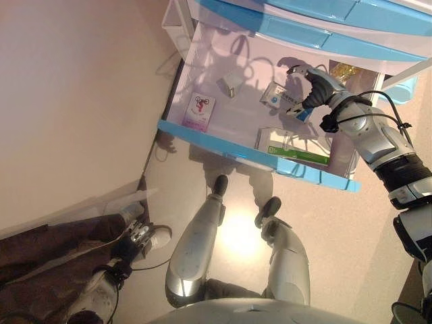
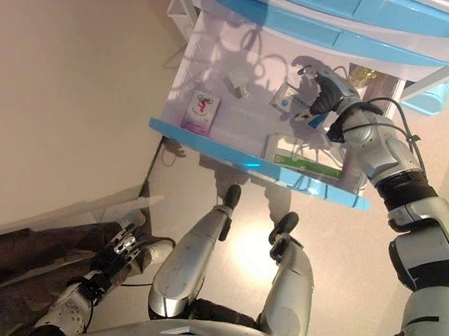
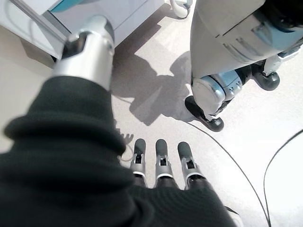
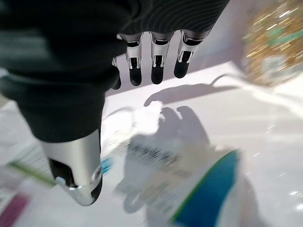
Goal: Open the drawer and pick up the medicine
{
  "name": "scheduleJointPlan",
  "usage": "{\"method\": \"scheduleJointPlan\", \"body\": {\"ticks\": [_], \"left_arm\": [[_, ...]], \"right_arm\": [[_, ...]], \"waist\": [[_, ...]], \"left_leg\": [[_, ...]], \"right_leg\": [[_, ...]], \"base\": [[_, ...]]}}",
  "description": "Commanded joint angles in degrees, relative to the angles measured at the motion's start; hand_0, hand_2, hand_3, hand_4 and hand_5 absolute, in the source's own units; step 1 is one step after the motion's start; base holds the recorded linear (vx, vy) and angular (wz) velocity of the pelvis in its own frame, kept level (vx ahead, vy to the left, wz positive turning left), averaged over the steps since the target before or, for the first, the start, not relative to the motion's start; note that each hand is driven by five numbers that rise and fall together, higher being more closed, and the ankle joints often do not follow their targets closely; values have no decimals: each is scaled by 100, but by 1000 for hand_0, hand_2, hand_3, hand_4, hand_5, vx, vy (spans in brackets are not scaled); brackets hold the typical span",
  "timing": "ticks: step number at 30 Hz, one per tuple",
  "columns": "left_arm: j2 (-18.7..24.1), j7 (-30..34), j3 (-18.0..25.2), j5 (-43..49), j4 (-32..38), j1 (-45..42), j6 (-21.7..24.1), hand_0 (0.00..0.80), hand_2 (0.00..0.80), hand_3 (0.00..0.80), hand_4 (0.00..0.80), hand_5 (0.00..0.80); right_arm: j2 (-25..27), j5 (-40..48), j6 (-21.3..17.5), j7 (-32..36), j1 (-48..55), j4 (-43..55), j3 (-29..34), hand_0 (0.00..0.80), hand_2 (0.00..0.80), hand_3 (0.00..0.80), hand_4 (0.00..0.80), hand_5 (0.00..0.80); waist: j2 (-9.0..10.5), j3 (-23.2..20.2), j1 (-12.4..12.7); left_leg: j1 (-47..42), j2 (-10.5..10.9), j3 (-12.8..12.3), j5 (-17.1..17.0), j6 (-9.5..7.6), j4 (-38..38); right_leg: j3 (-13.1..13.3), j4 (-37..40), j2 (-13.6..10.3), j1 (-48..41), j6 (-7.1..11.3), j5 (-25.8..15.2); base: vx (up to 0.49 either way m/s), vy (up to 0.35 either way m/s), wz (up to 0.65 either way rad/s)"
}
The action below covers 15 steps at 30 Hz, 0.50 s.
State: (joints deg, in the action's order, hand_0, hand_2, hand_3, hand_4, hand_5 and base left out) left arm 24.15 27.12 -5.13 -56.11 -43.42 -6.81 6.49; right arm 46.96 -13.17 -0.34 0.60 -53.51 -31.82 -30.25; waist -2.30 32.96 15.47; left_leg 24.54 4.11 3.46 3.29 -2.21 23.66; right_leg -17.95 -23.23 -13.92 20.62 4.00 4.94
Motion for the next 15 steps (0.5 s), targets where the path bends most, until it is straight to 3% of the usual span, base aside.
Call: {"method": "scheduleJointPlan", "body": {"ticks": [1,7,15], "left_arm": [[-31,-11,-327,83,324,-574,107,0,0,0,0,0],[-51,-8,-478,24,344,-523,134,0,0,0,0,0],[-63,-24,-634,-105,392,-478,127,0,0,0,0,0]], "right_arm": [[148,-107,168,-420,-505,-251,-287,0,0,0,0,0],[35,-150,586,-689,-690,-1128,-461,0,0,0,0,0],[-191,378,674,-463,-895,-2192,-456,0,0,0,0,0]], "waist": [[-393,-317,60],[-495,-317,100],[-636,-317,194]], "left_leg": [[-178,108,-249,314,-52,-447],[-126,104,-258,292,-41,-454],[-68,128,-229,250,-31,-474]], "right_leg": [[-11,-794,158,83,-49,531],[-18,-794,136,146,-96,582],[-33,-812,111,208,-147,626]], "base": [[-9,36,0],[-3,10,0],[-4,13,-2]]}}
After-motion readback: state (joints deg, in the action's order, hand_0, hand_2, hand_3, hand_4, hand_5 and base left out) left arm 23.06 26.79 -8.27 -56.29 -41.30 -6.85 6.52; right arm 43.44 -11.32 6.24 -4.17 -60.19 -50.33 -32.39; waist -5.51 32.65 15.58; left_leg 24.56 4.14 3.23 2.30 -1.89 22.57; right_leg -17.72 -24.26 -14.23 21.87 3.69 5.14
